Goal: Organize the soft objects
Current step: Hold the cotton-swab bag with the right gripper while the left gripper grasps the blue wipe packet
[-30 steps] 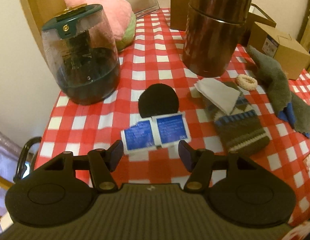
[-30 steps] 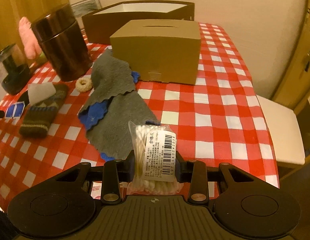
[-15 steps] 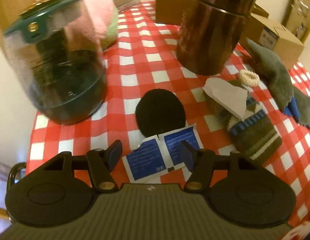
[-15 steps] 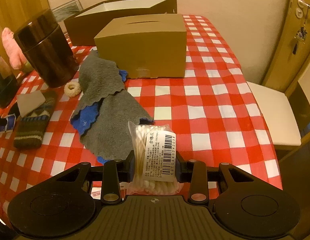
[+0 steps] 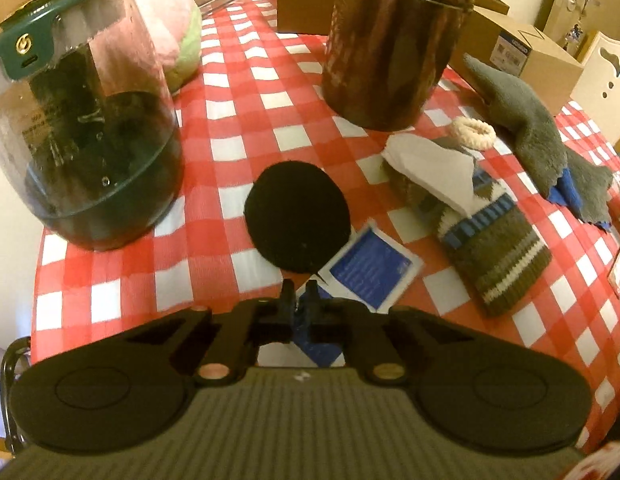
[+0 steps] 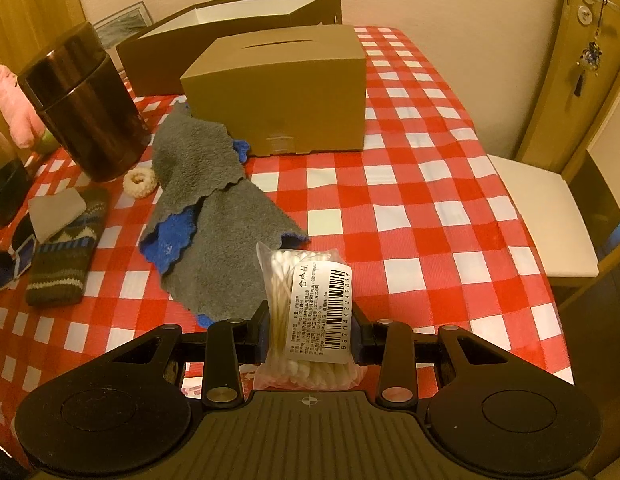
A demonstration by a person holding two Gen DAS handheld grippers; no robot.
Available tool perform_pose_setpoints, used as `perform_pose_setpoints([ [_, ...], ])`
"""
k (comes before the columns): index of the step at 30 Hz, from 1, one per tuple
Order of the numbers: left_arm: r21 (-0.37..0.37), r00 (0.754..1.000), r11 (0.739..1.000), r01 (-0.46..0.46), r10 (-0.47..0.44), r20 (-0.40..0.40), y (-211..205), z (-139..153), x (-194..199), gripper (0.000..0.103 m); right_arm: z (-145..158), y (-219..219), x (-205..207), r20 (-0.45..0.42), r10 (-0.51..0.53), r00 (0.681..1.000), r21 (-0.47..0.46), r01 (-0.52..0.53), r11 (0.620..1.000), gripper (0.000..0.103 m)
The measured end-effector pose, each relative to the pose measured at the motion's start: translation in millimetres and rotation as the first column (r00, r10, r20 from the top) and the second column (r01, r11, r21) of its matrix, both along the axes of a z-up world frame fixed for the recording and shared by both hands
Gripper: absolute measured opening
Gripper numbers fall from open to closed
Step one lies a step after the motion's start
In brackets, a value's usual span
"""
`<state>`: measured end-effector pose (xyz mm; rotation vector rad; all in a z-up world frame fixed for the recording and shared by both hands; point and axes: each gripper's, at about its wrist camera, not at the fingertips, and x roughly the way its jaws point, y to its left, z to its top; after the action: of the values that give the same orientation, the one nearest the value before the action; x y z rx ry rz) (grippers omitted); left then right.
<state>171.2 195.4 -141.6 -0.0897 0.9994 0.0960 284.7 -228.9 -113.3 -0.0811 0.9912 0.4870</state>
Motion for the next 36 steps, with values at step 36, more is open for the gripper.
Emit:
perform_pose_setpoints([
  [36, 0.096, 0.998, 0.994, 0.055, -0.058, 0.033, -56, 8, 10, 0.000, 10, -12, -1, 0.039, -0.033, 0.999, 0.025, 0.032, 0.999, 0.038],
])
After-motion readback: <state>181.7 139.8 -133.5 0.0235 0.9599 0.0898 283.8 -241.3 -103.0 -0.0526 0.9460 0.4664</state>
